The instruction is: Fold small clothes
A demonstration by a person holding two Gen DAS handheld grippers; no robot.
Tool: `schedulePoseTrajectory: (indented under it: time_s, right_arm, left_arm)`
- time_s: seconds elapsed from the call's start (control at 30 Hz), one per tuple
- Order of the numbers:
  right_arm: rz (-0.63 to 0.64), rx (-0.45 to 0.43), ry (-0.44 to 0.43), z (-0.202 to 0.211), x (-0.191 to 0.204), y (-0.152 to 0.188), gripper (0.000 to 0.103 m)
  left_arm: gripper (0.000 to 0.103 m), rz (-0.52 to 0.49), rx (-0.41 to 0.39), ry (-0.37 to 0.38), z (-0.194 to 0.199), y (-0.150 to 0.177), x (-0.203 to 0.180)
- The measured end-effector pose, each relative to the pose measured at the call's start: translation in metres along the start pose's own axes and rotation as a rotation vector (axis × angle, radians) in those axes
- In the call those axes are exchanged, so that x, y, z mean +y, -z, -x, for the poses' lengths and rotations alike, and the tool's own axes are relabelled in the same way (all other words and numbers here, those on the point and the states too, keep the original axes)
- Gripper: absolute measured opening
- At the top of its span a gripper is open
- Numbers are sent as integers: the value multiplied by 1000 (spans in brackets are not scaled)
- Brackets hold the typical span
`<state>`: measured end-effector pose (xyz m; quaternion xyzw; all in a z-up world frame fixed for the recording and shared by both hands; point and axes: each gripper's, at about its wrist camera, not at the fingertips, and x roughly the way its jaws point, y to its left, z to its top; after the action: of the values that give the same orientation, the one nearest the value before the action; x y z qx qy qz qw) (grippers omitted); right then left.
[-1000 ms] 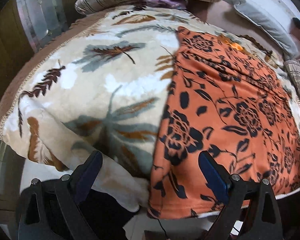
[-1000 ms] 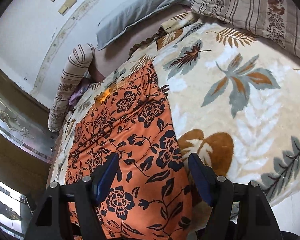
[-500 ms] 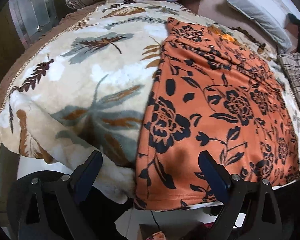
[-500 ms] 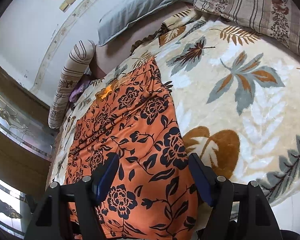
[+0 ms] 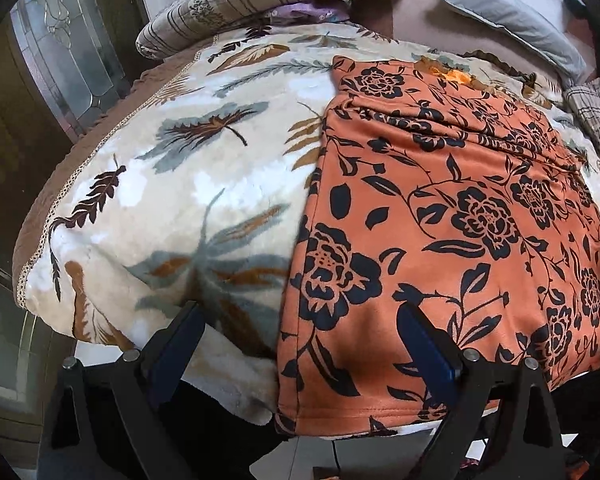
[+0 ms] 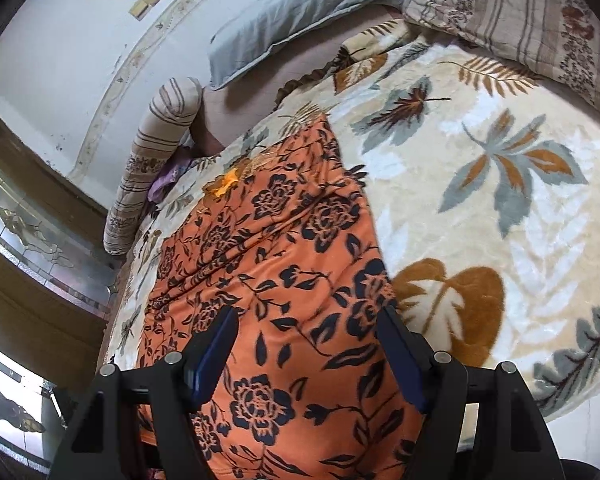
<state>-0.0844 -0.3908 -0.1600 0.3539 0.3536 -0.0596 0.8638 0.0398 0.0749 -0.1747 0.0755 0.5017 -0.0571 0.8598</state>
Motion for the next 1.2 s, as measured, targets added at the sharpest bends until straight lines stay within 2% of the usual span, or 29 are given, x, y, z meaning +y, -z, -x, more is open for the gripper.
schedulePoseTrajectory:
  time_s: [0.63,0.87,0.97,1.13,1.17,1.2]
  right_arm:
    - [-17,15,10,-7,-1,3,75]
    - [-10,24,16,-8,0,6,75]
    - [-27,22,15,-7,-3,6,75]
    - [-27,31,12,-9,-2,6,75]
    - [-23,32,12,-10,-1,7,75]
    - [-18,33,12,-10,0,7,75]
  left_arm:
    - [96,0,21,1,-6,7,-3]
    - [96,6,48,28,-9,13,7]
    - [96,50,58,79,-9,14,22]
    - [96,139,77,214,-5,12,45]
    - [93,143,74,228,-3,11,46]
    - [86,142,73,239,-2,11,46]
